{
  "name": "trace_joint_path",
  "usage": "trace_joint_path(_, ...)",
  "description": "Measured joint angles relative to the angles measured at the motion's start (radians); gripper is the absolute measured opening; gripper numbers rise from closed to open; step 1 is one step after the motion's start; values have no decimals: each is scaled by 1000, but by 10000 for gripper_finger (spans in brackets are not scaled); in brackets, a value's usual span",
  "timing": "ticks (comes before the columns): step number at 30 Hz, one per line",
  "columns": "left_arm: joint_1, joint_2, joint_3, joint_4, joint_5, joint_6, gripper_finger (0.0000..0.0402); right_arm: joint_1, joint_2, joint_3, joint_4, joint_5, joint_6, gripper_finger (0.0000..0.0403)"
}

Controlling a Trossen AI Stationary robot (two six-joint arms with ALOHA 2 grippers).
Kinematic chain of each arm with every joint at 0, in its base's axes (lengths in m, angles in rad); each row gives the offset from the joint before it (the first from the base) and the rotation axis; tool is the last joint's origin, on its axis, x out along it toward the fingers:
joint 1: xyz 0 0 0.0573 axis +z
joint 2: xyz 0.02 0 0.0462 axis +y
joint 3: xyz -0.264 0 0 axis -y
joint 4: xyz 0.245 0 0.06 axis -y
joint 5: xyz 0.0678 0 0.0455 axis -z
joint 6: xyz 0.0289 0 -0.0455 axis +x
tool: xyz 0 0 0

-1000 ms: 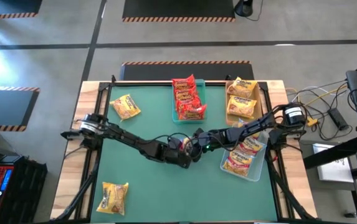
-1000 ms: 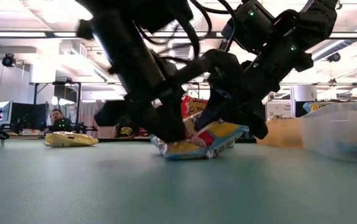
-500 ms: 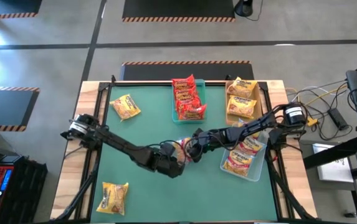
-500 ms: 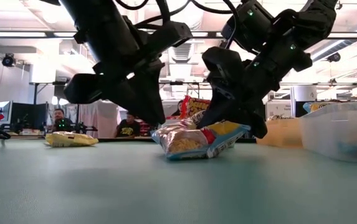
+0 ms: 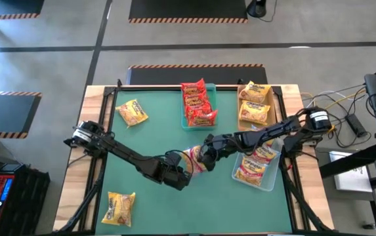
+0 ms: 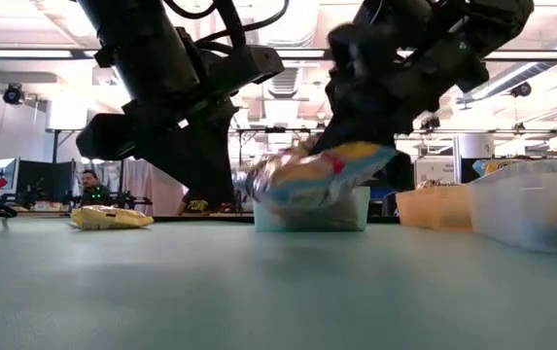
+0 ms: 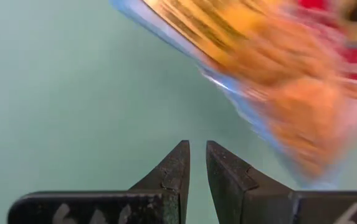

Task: Sort Maruchan noodles
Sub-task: Put the blue noodle pack into the transparent bin

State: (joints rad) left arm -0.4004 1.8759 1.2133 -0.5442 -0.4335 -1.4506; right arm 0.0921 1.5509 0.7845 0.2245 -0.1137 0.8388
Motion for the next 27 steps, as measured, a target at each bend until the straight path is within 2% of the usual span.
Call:
trace_joint_path(4,-10,0,1,-7,0,0,36,-1,-52,15,-139,-151,-56,67)
trace_joint_path(8,-16,0,1,-19,0,0,36,-9,-124,56,-386,-228,-120,67)
trace_joint_path(14,-22,0,1,-24,-2,1,36,-14,-271,143,-720,-253,-228,67)
trace_joint_path(20,-26,-1,-3,-24,-2,1,36,-14,-398,207,-1025,-254,-257,67)
trace_joint_path(27,-26,-1,-4,-23,-2,0,36,-14,-463,211,-1287,-253,-259,67)
